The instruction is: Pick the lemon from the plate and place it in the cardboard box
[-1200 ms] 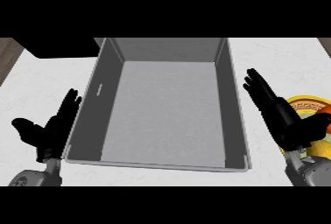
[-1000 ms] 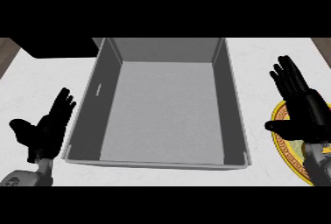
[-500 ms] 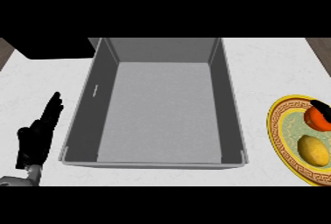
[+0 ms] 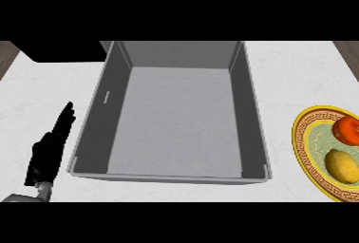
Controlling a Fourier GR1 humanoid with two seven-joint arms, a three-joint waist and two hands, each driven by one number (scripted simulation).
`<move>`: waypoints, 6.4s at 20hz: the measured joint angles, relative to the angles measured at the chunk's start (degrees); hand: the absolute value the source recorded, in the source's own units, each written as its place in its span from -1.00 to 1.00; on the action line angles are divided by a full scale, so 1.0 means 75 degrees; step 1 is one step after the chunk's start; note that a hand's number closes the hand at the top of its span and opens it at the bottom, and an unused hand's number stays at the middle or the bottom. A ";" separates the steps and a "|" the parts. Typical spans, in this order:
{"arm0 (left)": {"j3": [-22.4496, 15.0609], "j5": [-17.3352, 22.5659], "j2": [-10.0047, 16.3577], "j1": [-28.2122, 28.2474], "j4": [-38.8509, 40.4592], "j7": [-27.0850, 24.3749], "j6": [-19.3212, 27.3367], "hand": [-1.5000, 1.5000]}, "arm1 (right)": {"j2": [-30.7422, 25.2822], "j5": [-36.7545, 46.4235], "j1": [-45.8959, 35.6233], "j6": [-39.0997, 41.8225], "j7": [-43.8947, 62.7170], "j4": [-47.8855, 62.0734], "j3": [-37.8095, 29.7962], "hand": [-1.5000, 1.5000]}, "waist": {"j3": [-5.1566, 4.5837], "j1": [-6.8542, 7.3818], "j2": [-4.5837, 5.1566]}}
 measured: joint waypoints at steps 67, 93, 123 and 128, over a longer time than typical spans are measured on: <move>0.1736 -0.1929 -0.1661 0.0266 -0.0579 0.0518 -0.1791 0.00 | 0.2345 0.4838 -0.0527 0.5347 0.4171 -0.0739 0.0155 1.00 | -0.0102 0.0114 -0.0063; 0.1417 -0.2209 -0.1974 -0.0550 -0.0290 0.0429 -0.2167 0.00 | 0.1228 0.6753 -0.5176 0.4919 -0.2273 0.1111 0.2346 1.00 | 0.0033 0.1114 0.0258; 0.1858 -0.2381 -0.2084 0.0112 -0.0470 0.0451 -0.1918 0.00 | 0.4935 0.4534 -1.0281 0.6426 -0.2964 0.4566 0.2265 1.00 | 0.0009 0.0236 0.0016; 0.1935 -0.2382 -0.2024 0.0103 -0.0604 0.0584 -0.1995 0.00 | 0.5706 0.5044 -1.0291 0.6129 -0.2566 0.4804 0.2730 1.00 | 0.0009 0.0236 0.0020</move>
